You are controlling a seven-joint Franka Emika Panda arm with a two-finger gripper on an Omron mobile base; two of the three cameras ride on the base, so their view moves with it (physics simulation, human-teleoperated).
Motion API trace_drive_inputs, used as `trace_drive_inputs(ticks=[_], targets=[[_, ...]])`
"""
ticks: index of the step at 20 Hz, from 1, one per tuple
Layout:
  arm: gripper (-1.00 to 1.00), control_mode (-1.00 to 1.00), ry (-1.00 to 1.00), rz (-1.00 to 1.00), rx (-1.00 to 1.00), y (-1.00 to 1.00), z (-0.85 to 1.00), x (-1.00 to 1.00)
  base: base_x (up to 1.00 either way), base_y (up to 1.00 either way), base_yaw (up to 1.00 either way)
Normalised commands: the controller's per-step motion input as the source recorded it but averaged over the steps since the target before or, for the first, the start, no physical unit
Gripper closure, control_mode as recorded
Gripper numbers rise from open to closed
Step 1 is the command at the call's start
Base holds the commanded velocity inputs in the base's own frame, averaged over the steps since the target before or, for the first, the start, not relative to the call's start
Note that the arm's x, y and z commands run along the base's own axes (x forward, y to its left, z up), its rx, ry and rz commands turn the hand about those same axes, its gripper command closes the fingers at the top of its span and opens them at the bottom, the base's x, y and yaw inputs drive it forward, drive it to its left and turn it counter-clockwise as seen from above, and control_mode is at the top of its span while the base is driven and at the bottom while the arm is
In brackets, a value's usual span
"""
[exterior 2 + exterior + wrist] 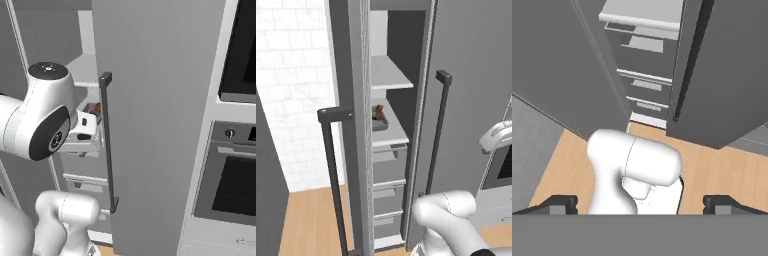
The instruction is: Take the meat container that has the steak and place it on the second highest rack of the freezer. Then take the vegetable container that has the mushroom and onion and place it on the highest rack of the freezer.
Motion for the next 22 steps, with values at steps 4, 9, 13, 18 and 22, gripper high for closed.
trace_drive_inputs(ticks=[4, 9, 13, 18, 22], targets=[[-1.00, 1.00, 0.00, 0.00, 0.00, 0.00, 0.00, 0.00, -0.69, 0.00, -0.74], [-1.00, 1.00, 0.00, 0.00, 0.00, 0.00, 0.00, 0.00, -0.81, -0.14, -0.58], [-1.00, 1.00, 0.00, 0.00, 0.00, 0.00, 0.00, 0.00, -0.76, -0.48, -0.47], [-1.00, 1.00, 0.00, 0.00, 0.00, 0.00, 0.00, 0.00, -0.47, -0.90, -0.29], [-1.00, 1.00, 0.00, 0.00, 0.00, 0.00, 0.00, 0.00, -0.10, -1.00, -0.14]])
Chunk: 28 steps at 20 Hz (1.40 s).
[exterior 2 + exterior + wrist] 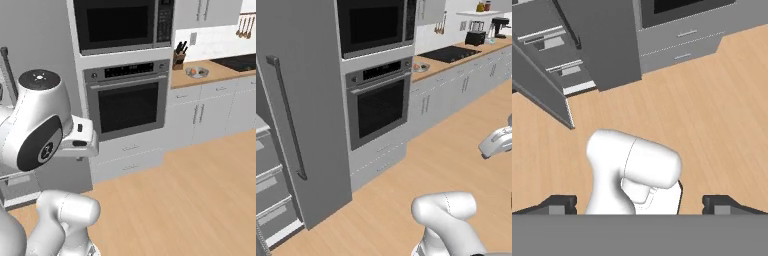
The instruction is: Take the meat container that has the steak and place it on the second highest rack of the freezer. Then take the vegetable container that has the mushroom and onion and place it on the highest rack of the freezer.
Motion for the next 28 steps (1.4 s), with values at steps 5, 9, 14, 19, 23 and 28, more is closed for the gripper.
trace_drive_inputs(ticks=[5, 9, 14, 19, 23, 28], targets=[[-1.00, 1.00, 0.00, 0.00, 0.00, 0.00, 0.00, 0.00, 0.00, -0.87, -0.07], [-1.00, 1.00, 0.00, 0.00, 0.00, 0.00, 0.00, 0.00, 0.00, 0.05, -0.02], [-1.00, 1.00, 0.00, 0.00, 0.00, 0.00, 0.00, 0.00, 0.40, 0.02, -0.46], [-1.00, 1.00, 0.00, 0.00, 0.00, 0.00, 0.00, 0.00, 0.75, 0.09, -0.64], [-1.00, 1.00, 0.00, 0.00, 0.00, 0.00, 0.00, 0.00, 0.64, 0.17, -0.36], [-1.00, 1.00, 0.00, 0.00, 0.00, 0.00, 0.00, 0.00, 0.69, 0.20, -0.23]])
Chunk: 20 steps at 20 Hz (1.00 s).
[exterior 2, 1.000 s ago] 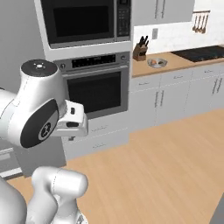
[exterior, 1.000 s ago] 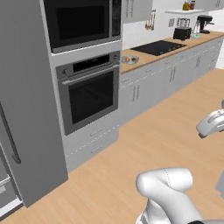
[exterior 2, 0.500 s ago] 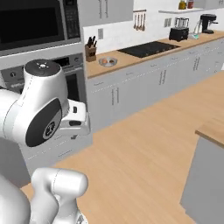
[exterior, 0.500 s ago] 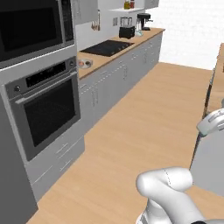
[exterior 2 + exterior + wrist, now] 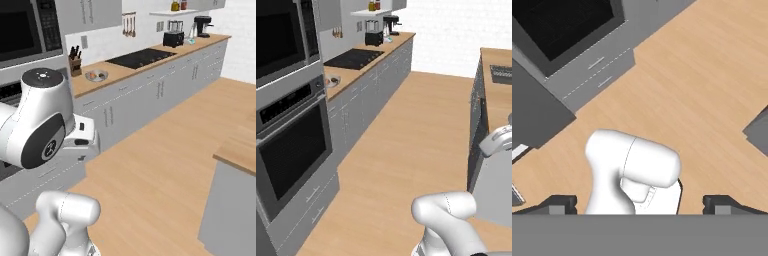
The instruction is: Take the meat container that has the steak and place it on the second highest rack of the freezer. Then take the vegetable container that has the mushroom and onion and place it on the highest rack of the freezer.
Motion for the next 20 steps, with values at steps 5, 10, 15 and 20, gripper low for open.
trace_drive_inputs(ticks=[5, 10, 15, 20], targets=[[-1.00, 1.00, 0.00, 0.00, 0.00, 0.00, 0.00, 0.00, 0.83, 0.08, -0.23], [-1.00, 1.00, 0.00, 0.00, 0.00, 0.00, 0.00, 0.00, 0.64, 0.32, -0.34], [-1.00, 1.00, 0.00, 0.00, 0.00, 0.00, 0.00, 0.00, 0.28, 0.77, -0.31], [-1.00, 1.00, 0.00, 0.00, 0.00, 0.00, 0.00, 0.00, 0.36, 0.49, -0.28]])
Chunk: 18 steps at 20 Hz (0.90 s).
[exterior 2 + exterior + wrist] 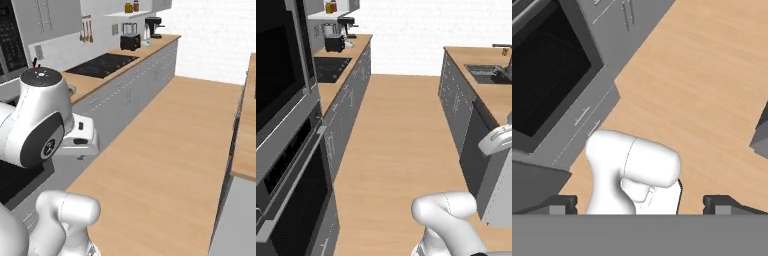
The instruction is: Take the meat container that has the steak and place it on the second highest rack of the freezer. Then take the vegetable container that has the mushroom and onion and place it on the highest rack of the freezer.
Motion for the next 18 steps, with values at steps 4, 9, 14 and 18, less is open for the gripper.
trace_drive_inputs(ticks=[4, 9, 14, 18], targets=[[-1.00, 1.00, 0.00, 0.00, 0.00, 0.00, 0.00, 0.00, 0.71, 0.00, -0.21], [-1.00, 1.00, 0.00, 0.00, 0.00, 0.00, 0.00, 0.00, 0.98, 0.13, -0.19], [-1.00, 1.00, 0.00, 0.00, 0.00, 0.00, 0.00, 0.00, 0.85, 0.47, -0.17], [-1.00, 1.00, 0.00, 0.00, 0.00, 0.00, 0.00, 0.00, 0.80, 0.30, -0.22]])
